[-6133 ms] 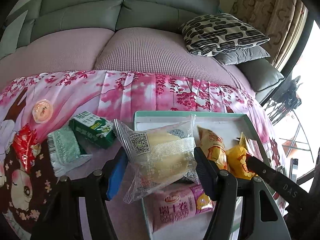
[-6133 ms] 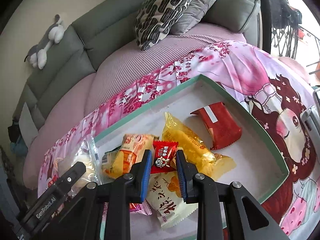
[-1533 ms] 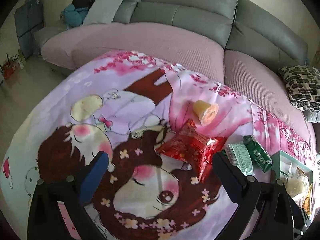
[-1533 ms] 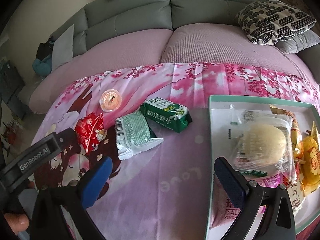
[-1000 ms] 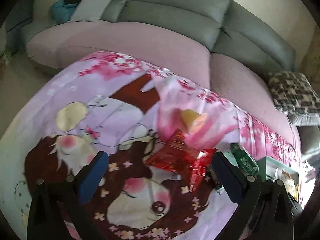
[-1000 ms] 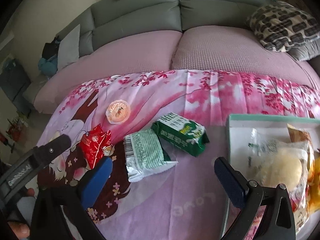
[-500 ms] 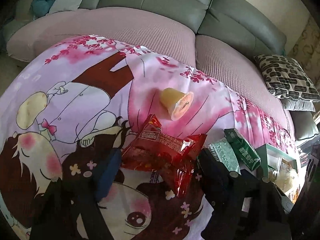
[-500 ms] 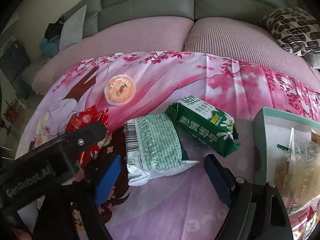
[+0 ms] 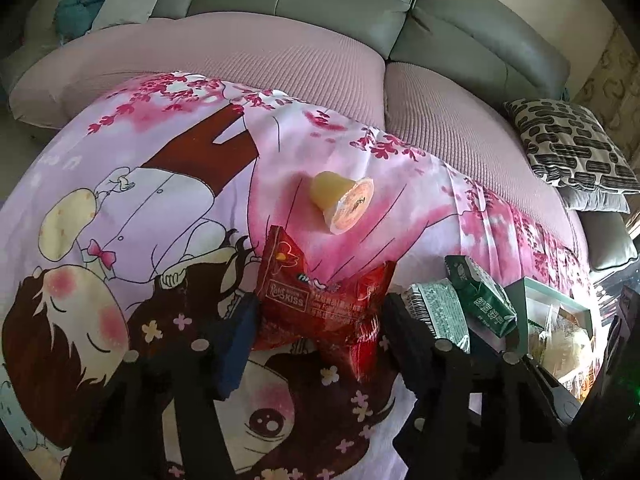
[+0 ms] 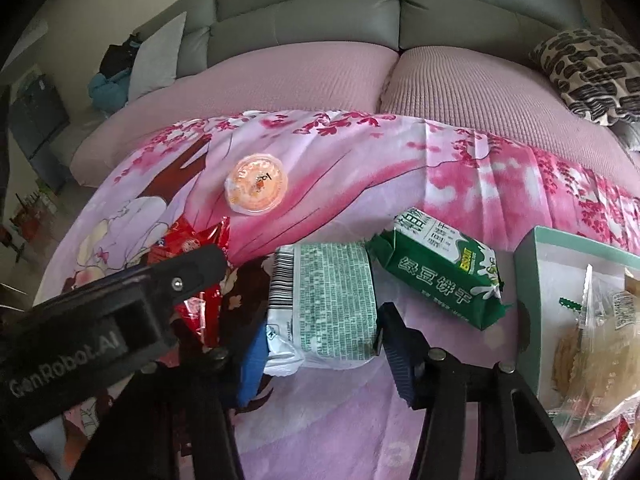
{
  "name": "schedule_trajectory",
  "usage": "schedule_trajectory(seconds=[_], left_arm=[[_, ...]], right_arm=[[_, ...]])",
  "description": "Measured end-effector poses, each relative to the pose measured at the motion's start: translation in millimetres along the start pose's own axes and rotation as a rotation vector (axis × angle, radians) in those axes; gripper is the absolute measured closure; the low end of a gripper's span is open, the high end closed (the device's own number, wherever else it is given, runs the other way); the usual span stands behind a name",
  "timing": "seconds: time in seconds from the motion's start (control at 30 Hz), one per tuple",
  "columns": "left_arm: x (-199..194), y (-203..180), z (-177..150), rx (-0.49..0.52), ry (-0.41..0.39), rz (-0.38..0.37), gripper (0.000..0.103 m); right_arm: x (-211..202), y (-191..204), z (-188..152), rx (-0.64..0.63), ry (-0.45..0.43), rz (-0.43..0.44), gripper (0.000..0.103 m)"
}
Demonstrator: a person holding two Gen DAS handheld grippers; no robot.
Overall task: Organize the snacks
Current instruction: 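Grasp the red KISS chip bag with the left tool while the right tool grasps the green-white biscuit pack, then lift both packs and carry them toward the tray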
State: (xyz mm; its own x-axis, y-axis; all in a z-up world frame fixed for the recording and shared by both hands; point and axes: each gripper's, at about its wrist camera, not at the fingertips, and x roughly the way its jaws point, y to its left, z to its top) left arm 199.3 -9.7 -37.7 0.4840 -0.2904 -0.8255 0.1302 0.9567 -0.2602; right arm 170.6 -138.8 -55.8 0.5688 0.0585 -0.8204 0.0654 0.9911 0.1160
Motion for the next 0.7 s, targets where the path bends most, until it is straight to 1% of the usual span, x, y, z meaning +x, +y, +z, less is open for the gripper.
schedule_trajectory(seconds=[0.23,0.4,0.7], left_arm=[[-8.8,0.4,-1.6,-0.011,0.002,0.013,0.045],[-22.3,-3.4,-1.1,-0.003,-0.028,0.013,0.045],[-43.2,-6.0,-3.2,0.0,-0.06,0.019,0.045]], right_arm=[[-6.9,-2.3,-7.3,0.029,-0.004,0.016,0.048],[-15.9,-3.3,-11.7,0.043,-0.009,0.021,0.048],[-38.9,-3.9,-14.6,0.038,-0.046,-0.002,0.05]])
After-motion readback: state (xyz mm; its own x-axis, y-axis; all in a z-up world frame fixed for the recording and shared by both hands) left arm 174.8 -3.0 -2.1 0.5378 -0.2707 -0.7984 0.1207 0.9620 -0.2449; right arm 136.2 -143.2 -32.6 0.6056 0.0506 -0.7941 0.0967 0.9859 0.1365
